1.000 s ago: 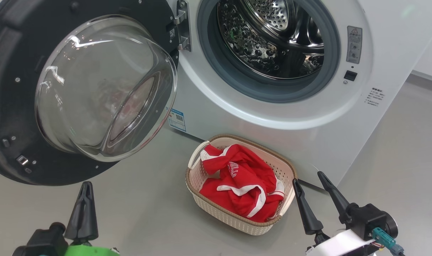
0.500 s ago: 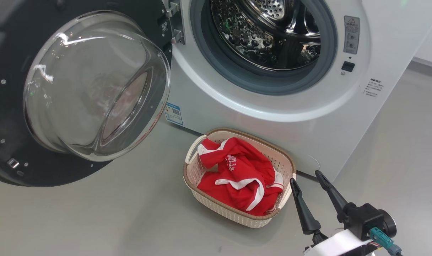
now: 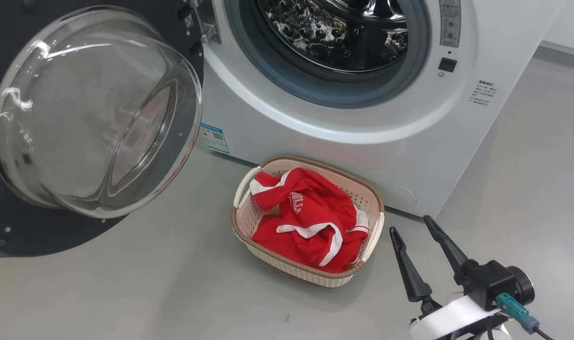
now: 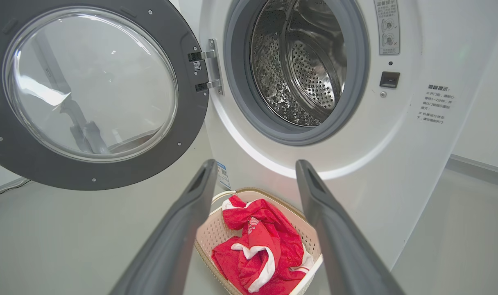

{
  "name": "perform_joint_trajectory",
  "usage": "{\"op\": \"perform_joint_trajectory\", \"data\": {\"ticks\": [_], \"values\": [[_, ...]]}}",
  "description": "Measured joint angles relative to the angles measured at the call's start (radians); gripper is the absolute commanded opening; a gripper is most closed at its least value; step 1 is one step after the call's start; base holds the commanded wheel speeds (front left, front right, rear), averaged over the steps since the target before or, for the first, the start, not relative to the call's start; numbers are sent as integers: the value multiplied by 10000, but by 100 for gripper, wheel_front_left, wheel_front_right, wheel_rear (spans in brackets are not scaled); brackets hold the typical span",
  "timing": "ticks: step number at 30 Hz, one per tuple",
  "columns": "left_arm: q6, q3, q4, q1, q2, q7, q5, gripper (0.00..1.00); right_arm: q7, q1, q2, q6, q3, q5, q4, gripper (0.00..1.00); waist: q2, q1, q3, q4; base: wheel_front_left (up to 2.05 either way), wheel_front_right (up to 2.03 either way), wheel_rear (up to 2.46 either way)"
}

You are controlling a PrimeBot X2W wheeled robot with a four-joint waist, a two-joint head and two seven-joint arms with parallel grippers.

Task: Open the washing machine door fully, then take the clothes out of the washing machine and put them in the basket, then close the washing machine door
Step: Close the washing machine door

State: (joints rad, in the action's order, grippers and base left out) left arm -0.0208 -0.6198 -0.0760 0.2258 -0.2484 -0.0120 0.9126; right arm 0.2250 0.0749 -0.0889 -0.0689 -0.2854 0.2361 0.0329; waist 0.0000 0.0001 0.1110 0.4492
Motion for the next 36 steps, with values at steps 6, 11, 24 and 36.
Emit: {"op": "perform_joint_trajectory", "data": {"ticks": [6, 11, 24, 36], "values": [[-717, -821, -1413, 1448, -27, 2061, 2709, 0, -12, -3, -56, 0, 58, 0, 0, 100, 0, 0, 54, -105, 0, 0, 0], [-1160, -2140, -2608, 2373, -219, 3133, 4148, 0, -44, -84, -58, -6, -75, -2, -2, 100, 0, 0, 62, -185, 0, 0, 0], [-1147, -2721, -5726, 3107, -999, 4082, 3998, 0, -90, -124, -58, -50, -236, -88, -40, 100, 0, 0, 68, -451, 0, 0, 0], [-1147, -2159, -6938, 4030, -1643, 4631, 3442, 0, -98, -128, -59, -88, -290, -90, -38, 100, 0, 0, 29, -654, 0, 0, 0]]}}
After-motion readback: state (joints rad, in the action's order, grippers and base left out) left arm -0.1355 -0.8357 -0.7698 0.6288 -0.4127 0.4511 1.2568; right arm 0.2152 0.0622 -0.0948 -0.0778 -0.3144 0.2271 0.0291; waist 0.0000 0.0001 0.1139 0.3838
